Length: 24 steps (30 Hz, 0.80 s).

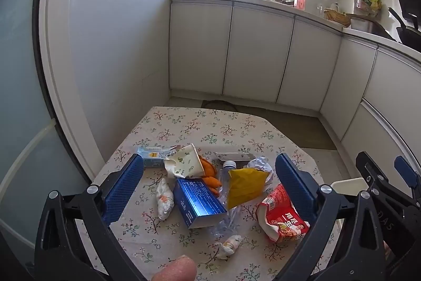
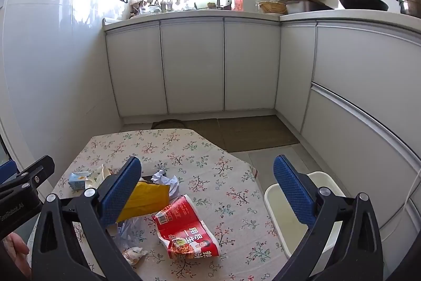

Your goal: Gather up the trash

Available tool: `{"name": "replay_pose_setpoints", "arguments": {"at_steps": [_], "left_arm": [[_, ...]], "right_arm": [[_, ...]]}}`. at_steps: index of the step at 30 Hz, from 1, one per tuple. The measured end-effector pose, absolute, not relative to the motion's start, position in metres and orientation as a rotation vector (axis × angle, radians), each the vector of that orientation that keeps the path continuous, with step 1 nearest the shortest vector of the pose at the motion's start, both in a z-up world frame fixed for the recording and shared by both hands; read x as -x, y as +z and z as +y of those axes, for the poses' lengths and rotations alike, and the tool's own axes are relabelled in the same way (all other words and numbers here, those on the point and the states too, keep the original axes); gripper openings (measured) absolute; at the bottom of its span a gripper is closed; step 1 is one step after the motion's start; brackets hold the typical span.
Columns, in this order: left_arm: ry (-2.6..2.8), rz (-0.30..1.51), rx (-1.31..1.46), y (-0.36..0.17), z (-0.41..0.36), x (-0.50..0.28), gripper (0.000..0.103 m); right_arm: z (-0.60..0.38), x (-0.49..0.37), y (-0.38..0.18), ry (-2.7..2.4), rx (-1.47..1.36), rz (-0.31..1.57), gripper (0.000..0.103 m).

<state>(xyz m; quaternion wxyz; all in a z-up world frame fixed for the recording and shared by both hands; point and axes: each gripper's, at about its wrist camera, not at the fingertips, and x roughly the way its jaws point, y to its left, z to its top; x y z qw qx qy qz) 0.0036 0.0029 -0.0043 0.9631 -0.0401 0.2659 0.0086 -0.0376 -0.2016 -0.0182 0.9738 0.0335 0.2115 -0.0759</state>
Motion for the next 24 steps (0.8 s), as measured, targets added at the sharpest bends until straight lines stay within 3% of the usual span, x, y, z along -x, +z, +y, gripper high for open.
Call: {"name": "replay_pose_setpoints", "arguments": {"at_steps": [24], "left_arm": [[0.026, 0.591, 0.083, -0.013, 0.003, -0.010, 0.096]], "right_arm": [[-0.200, 0.035, -0.030, -0.158, -0.061, 0.434, 0.098]]}}
